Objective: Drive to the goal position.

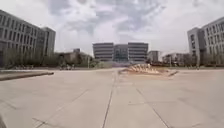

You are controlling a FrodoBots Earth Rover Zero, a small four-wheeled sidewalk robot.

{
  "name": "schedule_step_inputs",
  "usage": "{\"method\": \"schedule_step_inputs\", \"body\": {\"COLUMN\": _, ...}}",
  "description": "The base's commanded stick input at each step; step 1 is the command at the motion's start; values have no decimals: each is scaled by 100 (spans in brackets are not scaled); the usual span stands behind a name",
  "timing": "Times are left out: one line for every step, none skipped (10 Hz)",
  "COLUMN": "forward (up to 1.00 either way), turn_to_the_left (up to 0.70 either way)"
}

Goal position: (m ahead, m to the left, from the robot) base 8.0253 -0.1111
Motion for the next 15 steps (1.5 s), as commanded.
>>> {"method": "schedule_step_inputs", "body": {"forward": 70, "turn_to_the_left": 0}}
{"method": "schedule_step_inputs", "body": {"forward": 70, "turn_to_the_left": 0}}
{"method": "schedule_step_inputs", "body": {"forward": 70, "turn_to_the_left": 0}}
{"method": "schedule_step_inputs", "body": {"forward": 70, "turn_to_the_left": 0}}
{"method": "schedule_step_inputs", "body": {"forward": 70, "turn_to_the_left": 0}}
{"method": "schedule_step_inputs", "body": {"forward": 70, "turn_to_the_left": 0}}
{"method": "schedule_step_inputs", "body": {"forward": 70, "turn_to_the_left": 0}}
{"method": "schedule_step_inputs", "body": {"forward": 70, "turn_to_the_left": 0}}
{"method": "schedule_step_inputs", "body": {"forward": 70, "turn_to_the_left": 0}}
{"method": "schedule_step_inputs", "body": {"forward": 70, "turn_to_the_left": 0}}
{"method": "schedule_step_inputs", "body": {"forward": 70, "turn_to_the_left": 0}}
{"method": "schedule_step_inputs", "body": {"forward": 70, "turn_to_the_left": 0}}
{"method": "schedule_step_inputs", "body": {"forward": 70, "turn_to_the_left": 0}}
{"method": "schedule_step_inputs", "body": {"forward": 70, "turn_to_the_left": 0}}
{"method": "schedule_step_inputs", "body": {"forward": 70, "turn_to_the_left": 0}}
